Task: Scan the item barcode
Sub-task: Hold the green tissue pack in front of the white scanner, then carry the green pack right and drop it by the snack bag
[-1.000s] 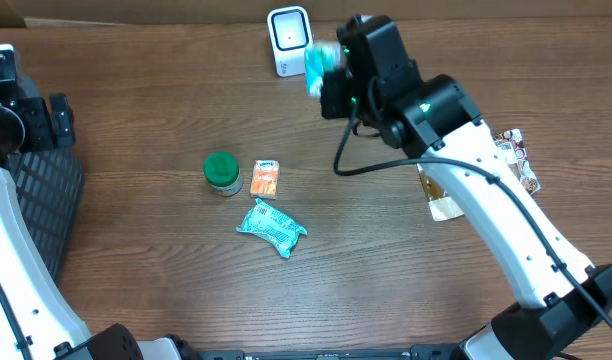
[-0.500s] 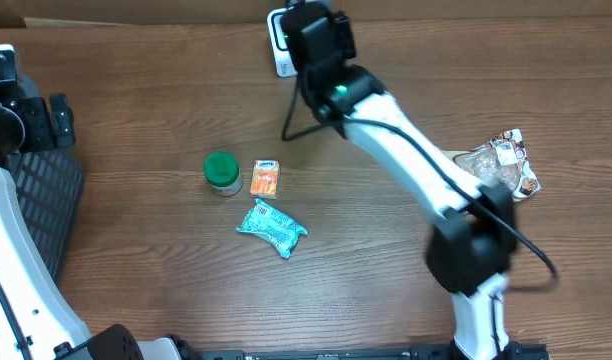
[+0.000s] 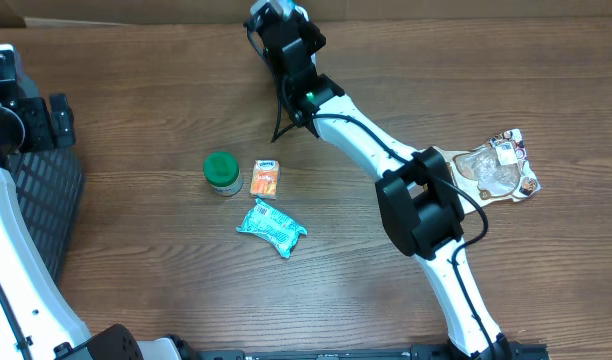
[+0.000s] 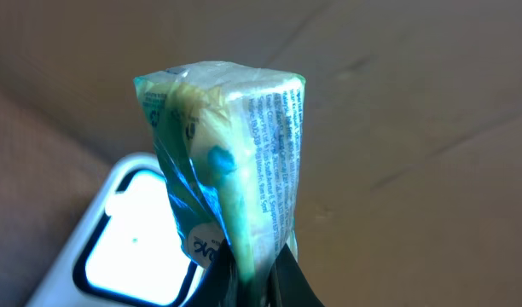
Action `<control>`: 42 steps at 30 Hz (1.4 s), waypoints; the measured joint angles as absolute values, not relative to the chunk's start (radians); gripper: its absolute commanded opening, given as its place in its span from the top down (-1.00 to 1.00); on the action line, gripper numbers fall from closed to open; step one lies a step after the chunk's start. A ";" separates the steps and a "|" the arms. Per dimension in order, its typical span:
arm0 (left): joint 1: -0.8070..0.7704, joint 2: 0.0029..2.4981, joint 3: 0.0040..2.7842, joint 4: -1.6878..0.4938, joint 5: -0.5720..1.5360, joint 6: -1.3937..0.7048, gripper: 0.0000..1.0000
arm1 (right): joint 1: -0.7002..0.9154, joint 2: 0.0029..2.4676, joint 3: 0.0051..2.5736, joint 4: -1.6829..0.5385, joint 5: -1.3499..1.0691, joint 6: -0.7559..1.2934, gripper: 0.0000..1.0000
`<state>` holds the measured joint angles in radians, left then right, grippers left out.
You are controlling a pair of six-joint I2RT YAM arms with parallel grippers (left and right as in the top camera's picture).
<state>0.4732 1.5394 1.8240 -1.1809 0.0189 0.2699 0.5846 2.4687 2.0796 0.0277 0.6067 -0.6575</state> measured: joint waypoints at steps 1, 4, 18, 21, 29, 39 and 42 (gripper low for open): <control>0.473 1.539 1.824 -1.181 0.019 0.270 -0.99 | 0.581 2.482 2.080 0.026 0.603 -0.688 0.92; 0.473 1.539 1.824 -1.181 0.019 0.270 -0.99 | 0.567 2.509 2.080 0.025 0.590 -0.738 0.92; 0.473 1.539 1.824 -1.181 0.019 0.270 -0.99 | 0.534 2.515 2.080 -0.003 0.546 -0.789 0.92; 0.473 1.539 1.824 -1.181 0.019 0.270 -0.99 | 0.537 2.515 2.080 -0.003 0.545 -0.789 0.92; 0.473 1.539 1.824 -1.182 0.019 0.270 -0.99 | 0.537 2.512 2.082 -0.143 0.503 -0.707 0.92; 0.473 1.539 1.824 -1.182 0.019 0.270 -0.99 | 0.538 2.276 2.081 -0.533 0.310 -0.394 0.92; 0.473 1.539 1.824 -1.182 0.019 0.270 -0.99 | 0.537 2.115 2.085 -0.723 0.191 -0.248 0.92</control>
<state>0.4732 1.5394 1.8240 -1.1816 0.0193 0.2699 0.5373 2.1155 2.0850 -0.7231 0.1913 -0.2481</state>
